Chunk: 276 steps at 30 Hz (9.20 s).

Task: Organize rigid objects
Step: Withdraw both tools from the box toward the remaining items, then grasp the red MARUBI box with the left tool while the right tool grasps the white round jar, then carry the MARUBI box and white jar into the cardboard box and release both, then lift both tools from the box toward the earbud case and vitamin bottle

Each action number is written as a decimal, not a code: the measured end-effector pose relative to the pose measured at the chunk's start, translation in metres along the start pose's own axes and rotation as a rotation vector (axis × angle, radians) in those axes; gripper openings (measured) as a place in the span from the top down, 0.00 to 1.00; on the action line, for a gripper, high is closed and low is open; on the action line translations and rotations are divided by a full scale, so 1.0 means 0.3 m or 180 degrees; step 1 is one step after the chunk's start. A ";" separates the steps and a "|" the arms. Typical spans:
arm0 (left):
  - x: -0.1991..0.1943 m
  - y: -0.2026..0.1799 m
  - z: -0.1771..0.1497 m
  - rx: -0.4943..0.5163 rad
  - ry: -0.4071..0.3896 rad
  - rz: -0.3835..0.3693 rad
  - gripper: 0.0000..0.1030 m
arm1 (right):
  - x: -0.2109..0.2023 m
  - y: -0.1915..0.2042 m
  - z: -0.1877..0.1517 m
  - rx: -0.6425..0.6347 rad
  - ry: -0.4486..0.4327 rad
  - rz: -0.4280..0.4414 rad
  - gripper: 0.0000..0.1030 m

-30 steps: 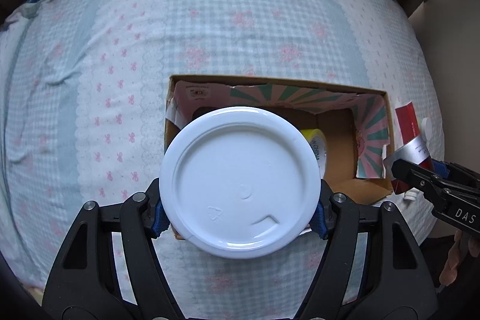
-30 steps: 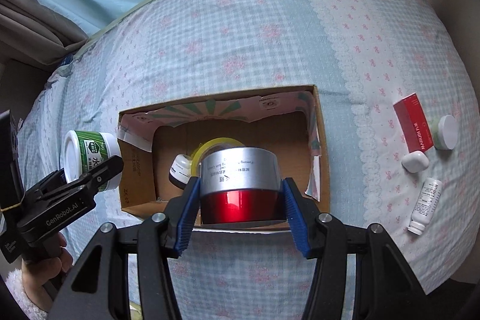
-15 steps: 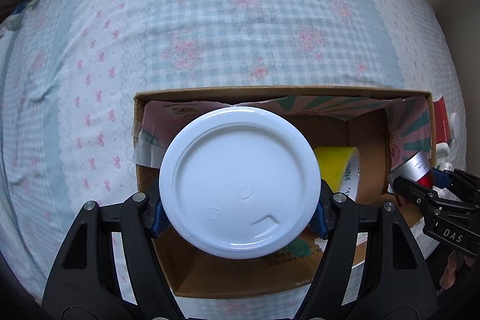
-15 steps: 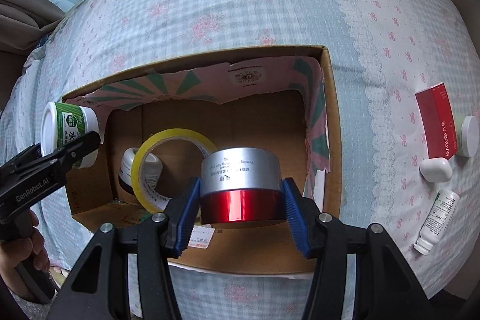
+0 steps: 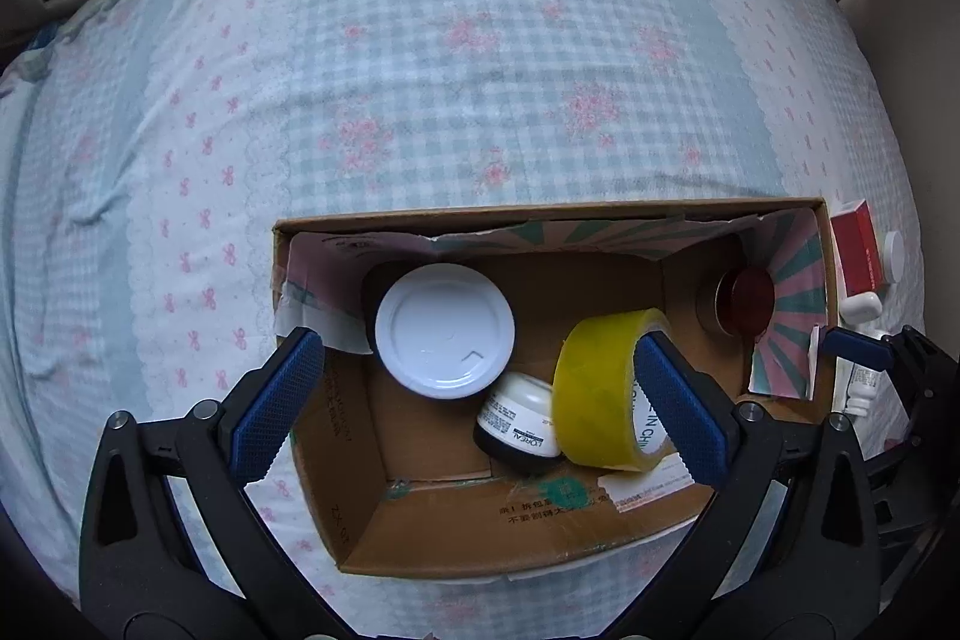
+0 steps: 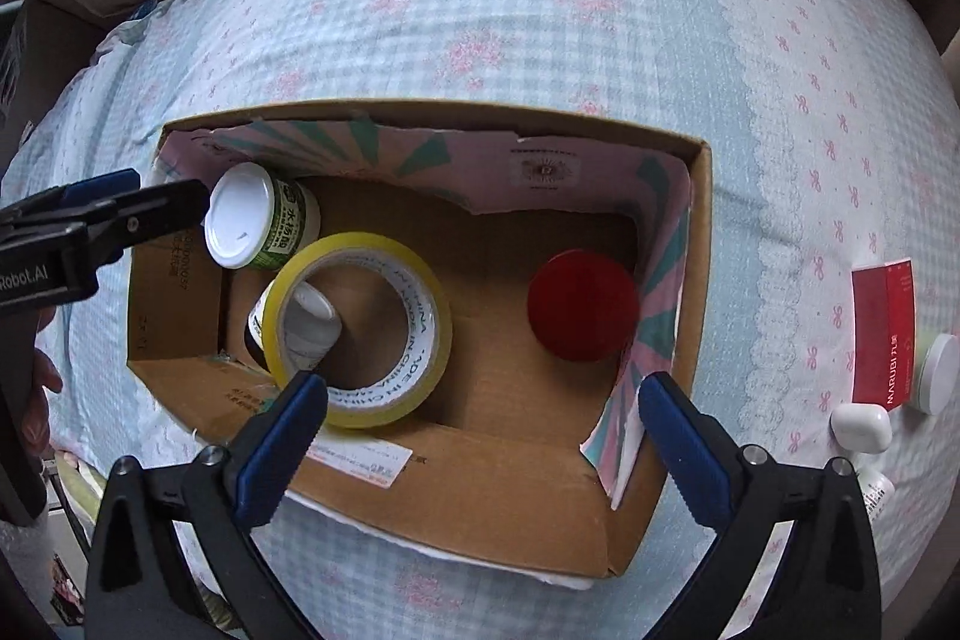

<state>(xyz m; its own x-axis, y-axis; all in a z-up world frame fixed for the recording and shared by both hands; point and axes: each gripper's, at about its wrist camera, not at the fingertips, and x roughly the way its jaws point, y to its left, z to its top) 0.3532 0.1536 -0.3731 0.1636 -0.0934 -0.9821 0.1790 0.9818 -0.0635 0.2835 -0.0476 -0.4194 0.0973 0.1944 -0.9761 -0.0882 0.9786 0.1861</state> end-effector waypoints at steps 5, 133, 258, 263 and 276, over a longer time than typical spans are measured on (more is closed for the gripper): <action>-0.058 -0.016 -0.019 -0.0043 -0.0086 -0.0031 0.00 | -0.040 -0.001 -0.032 0.0017 -0.0088 -0.0030 0.00; 0.354 -1.472 0.131 -0.0226 0.0173 -0.0438 0.63 | -0.145 -1.211 -0.232 -0.0236 -0.0567 -0.0676 0.36; -0.512 0.027 -0.495 -0.0411 -0.0688 -0.0271 0.00 | -0.478 0.098 -0.219 0.0536 -0.0748 -0.0163 0.00; -0.575 -0.095 -0.513 -0.0131 -0.0781 -0.0293 0.00 | -0.589 0.044 -0.338 0.0667 -0.0833 -0.0393 0.00; -0.599 -0.585 -0.505 0.0571 -0.0807 -0.0447 0.00 | -0.762 -0.354 -0.622 0.1354 -0.0941 -0.0698 0.00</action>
<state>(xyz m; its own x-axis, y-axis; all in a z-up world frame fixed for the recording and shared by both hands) 0.1453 0.0231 -0.2124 0.3573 -0.2860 -0.8891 0.3810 0.9138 -0.1408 0.0856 -0.2087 -0.2369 0.3475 -0.0660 -0.9354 0.3671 0.9275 0.0710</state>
